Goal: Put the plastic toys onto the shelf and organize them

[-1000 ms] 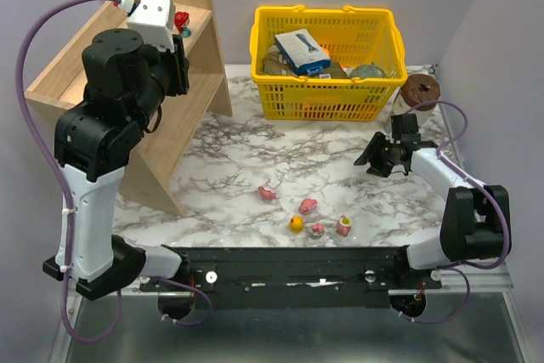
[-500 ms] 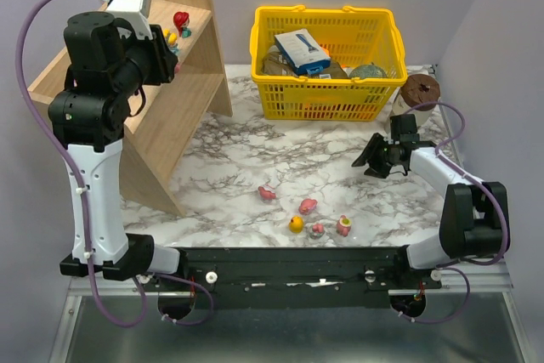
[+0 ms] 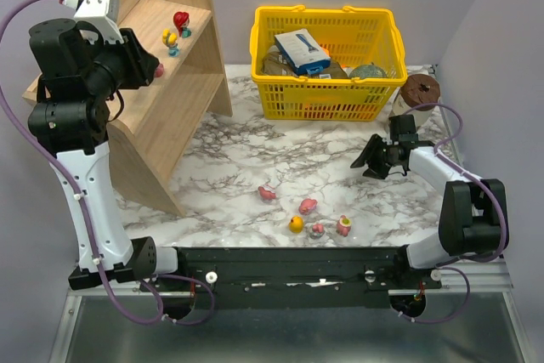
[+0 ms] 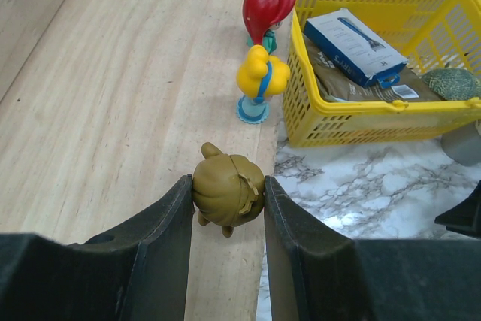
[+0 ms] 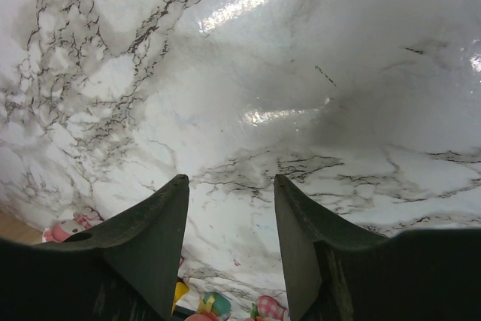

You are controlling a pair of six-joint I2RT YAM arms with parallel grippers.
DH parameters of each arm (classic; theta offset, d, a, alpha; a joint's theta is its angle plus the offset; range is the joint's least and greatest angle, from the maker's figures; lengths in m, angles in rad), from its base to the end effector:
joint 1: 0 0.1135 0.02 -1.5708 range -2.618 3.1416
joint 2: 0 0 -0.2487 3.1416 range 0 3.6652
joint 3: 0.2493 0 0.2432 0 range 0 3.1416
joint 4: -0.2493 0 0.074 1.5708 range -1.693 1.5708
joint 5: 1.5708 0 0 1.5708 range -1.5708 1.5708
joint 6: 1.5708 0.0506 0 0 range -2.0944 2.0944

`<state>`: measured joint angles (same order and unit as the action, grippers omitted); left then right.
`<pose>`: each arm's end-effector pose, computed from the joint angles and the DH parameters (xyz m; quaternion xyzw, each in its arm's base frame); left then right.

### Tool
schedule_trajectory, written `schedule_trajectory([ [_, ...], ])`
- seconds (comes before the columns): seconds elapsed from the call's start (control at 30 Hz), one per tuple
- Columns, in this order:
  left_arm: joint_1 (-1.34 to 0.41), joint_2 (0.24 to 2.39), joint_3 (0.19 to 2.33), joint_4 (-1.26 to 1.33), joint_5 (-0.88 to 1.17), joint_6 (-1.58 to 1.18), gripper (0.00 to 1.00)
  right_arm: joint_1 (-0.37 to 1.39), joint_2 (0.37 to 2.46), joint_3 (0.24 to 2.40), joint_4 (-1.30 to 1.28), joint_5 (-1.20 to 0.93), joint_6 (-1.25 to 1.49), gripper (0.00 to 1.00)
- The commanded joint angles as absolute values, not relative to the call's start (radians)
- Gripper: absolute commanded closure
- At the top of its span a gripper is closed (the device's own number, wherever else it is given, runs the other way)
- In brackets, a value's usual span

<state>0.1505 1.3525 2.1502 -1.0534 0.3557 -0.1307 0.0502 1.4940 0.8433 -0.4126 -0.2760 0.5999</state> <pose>0.2056 0.0134 0.5362 -0.0021 0.7865 -0.1341 0.6029 0.2834 0.0280 0.1592 0.2270 0.9322 0.2056 0.1931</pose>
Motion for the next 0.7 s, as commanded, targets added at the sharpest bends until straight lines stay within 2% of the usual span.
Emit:
schedule_trajectory([
  [0.0,0.170,1.336,2.151,-1.042,0.426,-0.147,1.00,0.044,1.500,0.857,-0.414,-0.285,0.583,0.42],
  [0.13,0.175,1.362,2.186,-1.075,0.431,-0.155,0.99,0.044,1.499,0.854,-0.413,-0.279,0.583,0.42],
  [0.23,0.178,1.364,2.180,-1.074,0.434,-0.172,0.87,0.044,1.502,0.854,-0.414,-0.278,0.583,0.43],
  [0.33,0.179,1.373,2.180,-1.078,0.436,-0.175,0.83,0.044,1.505,0.853,-0.411,-0.279,0.583,0.42],
  [0.67,0.178,1.404,2.186,-1.083,0.408,-0.199,0.79,0.045,1.514,0.851,-0.407,-0.279,0.584,0.42],
])
